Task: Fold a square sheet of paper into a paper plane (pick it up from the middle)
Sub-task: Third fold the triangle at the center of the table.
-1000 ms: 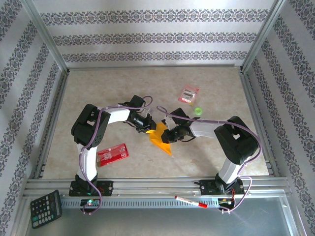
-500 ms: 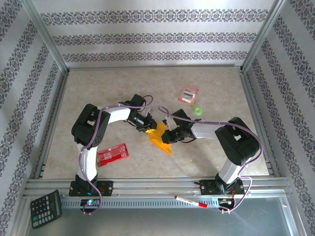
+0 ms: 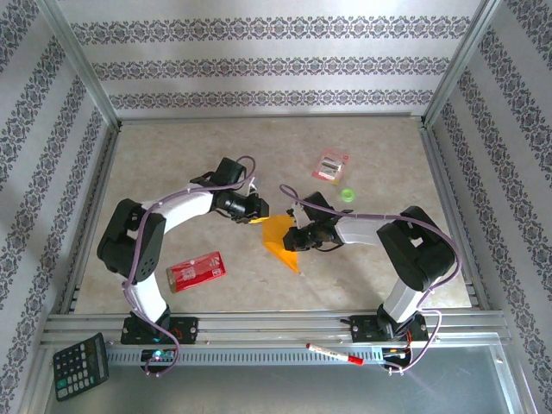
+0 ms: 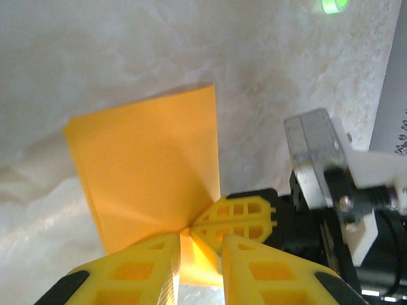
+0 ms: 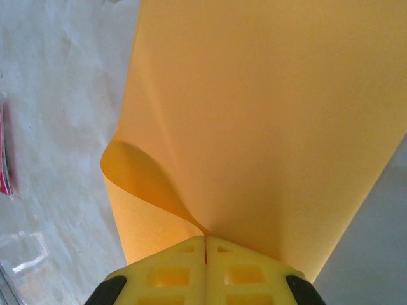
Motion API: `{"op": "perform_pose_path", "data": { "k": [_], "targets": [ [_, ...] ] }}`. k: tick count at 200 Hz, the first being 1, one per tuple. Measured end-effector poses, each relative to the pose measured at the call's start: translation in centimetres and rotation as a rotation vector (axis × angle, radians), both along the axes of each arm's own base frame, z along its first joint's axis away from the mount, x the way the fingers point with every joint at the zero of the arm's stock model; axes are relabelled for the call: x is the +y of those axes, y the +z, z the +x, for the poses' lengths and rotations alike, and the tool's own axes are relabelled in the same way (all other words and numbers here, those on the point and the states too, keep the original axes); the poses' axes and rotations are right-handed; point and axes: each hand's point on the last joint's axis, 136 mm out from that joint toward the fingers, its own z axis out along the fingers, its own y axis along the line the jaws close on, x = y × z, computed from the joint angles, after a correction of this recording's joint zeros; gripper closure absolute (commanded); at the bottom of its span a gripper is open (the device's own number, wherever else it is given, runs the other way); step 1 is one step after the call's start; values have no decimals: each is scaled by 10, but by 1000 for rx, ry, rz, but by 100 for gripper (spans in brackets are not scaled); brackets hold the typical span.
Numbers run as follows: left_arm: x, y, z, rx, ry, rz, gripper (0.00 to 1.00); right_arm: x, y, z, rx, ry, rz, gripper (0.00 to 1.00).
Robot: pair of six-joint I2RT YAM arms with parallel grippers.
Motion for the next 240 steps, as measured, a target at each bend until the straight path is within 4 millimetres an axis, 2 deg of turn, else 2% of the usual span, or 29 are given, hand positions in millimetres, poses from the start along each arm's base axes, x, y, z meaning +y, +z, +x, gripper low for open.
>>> {"op": "perform_pose_path", "data": {
  "k": [32, 54, 79, 110, 133, 158, 240],
  "targets": [
    [8, -5, -21, 32, 37, -4, 80, 0, 0, 8, 4, -55, 8, 100],
    [4, -8, -40, 41, 45, -26, 82, 1, 0, 12, 9, -92, 16, 100],
    [-9, -18, -65, 65, 31, -54, 87, 1, 0, 13, 15, -115, 27, 100],
    [-36, -25, -90, 85, -13, -91, 91, 2, -1, 14, 16, -128, 36, 100],
    [-57, -23, -99, 73, -45, -129, 94, 1, -1, 14, 16, -132, 39, 100],
    [-71, -25, -102, 73, -53, -154, 96, 1, -1, 15, 17, -133, 42, 100],
    [-82, -51, -108, 119, -41, -136, 98, 0, -1, 14, 8, -133, 48, 100]
  ]
}}
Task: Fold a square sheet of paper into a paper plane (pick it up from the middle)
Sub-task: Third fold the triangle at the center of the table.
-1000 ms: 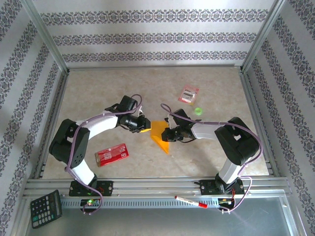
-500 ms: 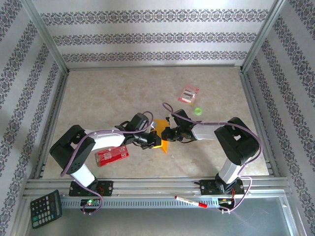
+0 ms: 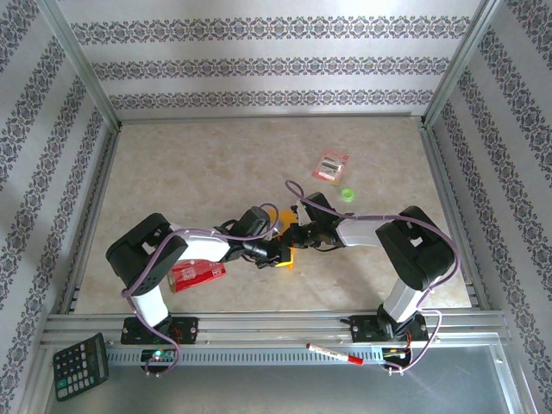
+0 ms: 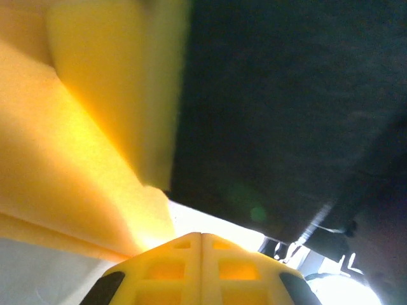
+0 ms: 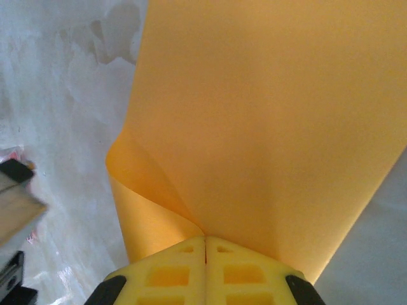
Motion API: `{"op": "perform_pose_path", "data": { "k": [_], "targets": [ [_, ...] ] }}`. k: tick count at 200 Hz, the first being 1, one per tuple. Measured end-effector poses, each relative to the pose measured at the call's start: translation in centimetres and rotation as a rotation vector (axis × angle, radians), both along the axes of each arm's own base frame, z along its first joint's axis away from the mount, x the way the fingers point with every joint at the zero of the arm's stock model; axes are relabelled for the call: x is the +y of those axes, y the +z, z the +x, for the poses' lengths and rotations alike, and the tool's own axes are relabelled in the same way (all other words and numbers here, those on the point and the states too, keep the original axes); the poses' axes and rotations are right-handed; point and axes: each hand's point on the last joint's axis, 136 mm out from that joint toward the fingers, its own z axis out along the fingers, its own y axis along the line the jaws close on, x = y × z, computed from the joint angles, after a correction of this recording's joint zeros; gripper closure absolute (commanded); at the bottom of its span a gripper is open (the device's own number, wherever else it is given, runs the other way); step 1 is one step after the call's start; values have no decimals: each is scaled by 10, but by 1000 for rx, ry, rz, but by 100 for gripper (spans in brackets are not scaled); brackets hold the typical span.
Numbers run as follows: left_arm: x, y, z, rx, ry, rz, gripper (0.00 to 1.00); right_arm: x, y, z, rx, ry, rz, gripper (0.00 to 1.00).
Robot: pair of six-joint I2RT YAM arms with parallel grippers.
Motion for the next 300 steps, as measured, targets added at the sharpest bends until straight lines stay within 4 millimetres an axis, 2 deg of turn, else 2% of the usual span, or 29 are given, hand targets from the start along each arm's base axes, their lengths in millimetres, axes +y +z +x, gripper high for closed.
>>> {"op": "perform_pose_path", "data": {
  "k": [63, 158, 208, 262, 300],
  "targets": [
    [1, -16, -2, 27, -1, 23, 98, 0, 0, 0, -4, 0, 4, 100],
    [0, -16, -3, 18, -8, 38, 98, 0, 0, 0, -4, 0, 5, 100],
    [-5, -1, -7, 1, -28, 14, 97, 0, 0, 0, -4, 0, 5, 100],
    [-5, -17, -6, 28, -27, 44, 97, 0, 0, 0, -3, 0, 5, 100],
    [-5, -17, -4, 33, -27, 59, 97, 0, 0, 0, -2, 0, 4, 100]
  ]
}}
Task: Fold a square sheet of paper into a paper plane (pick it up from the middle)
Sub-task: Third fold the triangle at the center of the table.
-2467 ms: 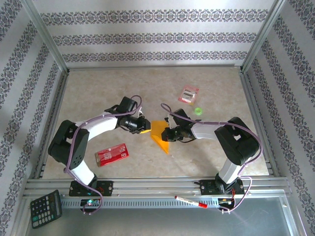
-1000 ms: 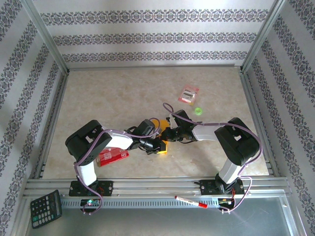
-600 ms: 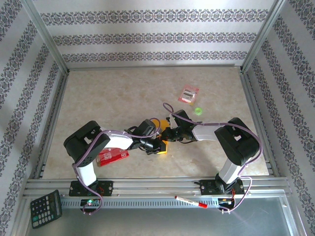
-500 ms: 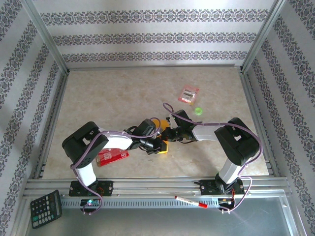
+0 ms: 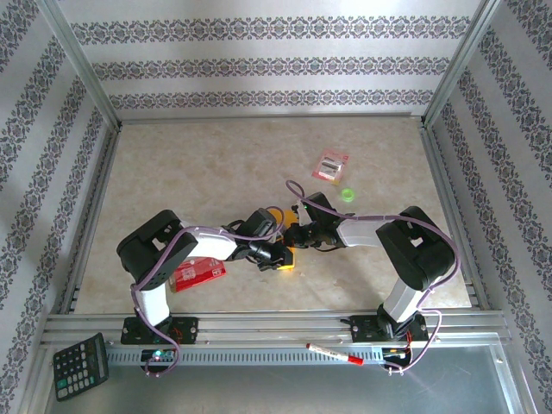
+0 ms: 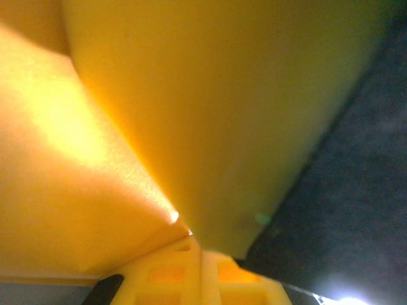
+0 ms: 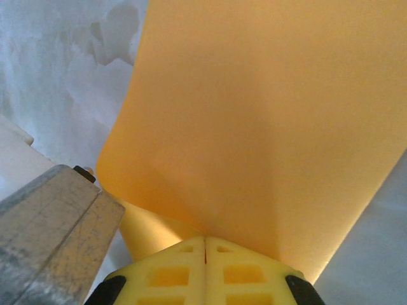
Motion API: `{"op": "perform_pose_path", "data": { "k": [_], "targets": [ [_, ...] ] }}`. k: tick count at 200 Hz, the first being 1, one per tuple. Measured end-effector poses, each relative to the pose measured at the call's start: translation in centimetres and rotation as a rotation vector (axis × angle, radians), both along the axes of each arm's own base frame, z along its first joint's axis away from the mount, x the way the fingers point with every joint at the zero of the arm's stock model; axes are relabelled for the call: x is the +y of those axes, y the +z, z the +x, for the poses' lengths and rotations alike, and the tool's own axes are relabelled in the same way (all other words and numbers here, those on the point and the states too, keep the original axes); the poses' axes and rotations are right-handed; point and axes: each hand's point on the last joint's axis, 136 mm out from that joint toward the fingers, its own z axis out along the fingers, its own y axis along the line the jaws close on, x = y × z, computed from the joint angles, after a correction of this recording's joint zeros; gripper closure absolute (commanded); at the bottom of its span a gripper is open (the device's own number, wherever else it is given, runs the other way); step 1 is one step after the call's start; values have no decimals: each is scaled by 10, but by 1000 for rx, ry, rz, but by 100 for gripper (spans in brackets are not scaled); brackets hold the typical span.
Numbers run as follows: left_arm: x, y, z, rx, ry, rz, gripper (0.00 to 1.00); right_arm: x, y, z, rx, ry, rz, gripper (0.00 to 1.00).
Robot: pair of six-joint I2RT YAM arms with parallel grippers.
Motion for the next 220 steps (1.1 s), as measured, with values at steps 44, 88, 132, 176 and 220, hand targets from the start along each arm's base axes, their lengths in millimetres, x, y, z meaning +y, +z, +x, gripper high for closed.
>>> {"op": "perform_pose_path", "data": {
  "k": [44, 88, 132, 176, 220],
  "targets": [
    [0, 4, -2, -2, -5, 1, 97, -1, 0, 1, 0, -3, 1, 100],
    [1, 4, -3, -8, -11, 14, 98, -1, 0, 1, 1, -3, 1, 100],
    [4, 0, -2, -23, -21, 66, 97, -1, 0, 1, 3, -3, 0, 100],
    [5, 0, -2, -31, -29, 75, 97, -1, 0, 1, 4, -3, 1, 100],
    [9, 4, -13, -11, -42, 46, 97, -1, 0, 1, 3, -3, 1, 100]
  ]
}}
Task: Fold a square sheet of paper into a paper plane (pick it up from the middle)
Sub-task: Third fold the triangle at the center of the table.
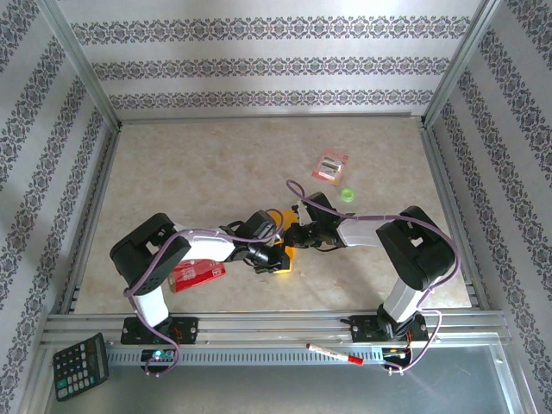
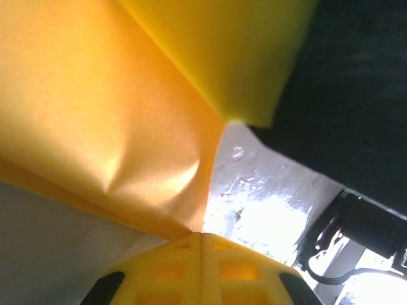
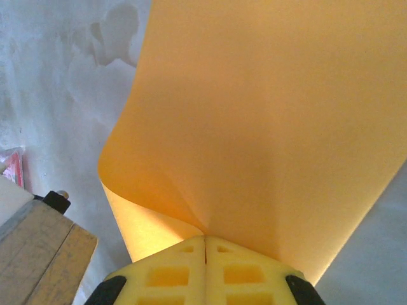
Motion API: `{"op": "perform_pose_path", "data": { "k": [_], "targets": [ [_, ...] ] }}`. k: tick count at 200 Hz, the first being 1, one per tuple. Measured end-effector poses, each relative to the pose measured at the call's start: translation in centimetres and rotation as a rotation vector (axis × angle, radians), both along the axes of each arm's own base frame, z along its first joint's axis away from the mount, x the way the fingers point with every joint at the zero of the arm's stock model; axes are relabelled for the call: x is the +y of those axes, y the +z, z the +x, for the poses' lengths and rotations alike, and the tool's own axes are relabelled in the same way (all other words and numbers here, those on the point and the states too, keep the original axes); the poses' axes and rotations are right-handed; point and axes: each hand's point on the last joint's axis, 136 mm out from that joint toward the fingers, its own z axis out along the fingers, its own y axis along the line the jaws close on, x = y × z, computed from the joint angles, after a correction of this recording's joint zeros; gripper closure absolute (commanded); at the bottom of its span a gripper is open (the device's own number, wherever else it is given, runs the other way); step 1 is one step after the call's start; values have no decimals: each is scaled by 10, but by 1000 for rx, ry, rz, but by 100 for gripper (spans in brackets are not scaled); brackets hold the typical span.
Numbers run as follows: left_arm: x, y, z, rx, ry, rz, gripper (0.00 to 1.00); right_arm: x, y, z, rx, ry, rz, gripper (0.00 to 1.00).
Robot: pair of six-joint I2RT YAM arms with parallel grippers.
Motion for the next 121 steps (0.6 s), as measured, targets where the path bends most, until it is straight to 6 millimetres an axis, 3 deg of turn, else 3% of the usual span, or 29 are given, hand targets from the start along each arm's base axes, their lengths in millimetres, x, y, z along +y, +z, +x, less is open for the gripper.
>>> {"op": "perform_pose_path", "data": {
  "k": [43, 121],
  "targets": [
    [-8, 7, 2, -3, 2, -53, 96, 0, 0, 0, 0, 0, 0, 100],
    [-5, -4, 4, 6, 22, -26, 97, -2, 0, 1, 3, -4, -1, 100]
  ]
}}
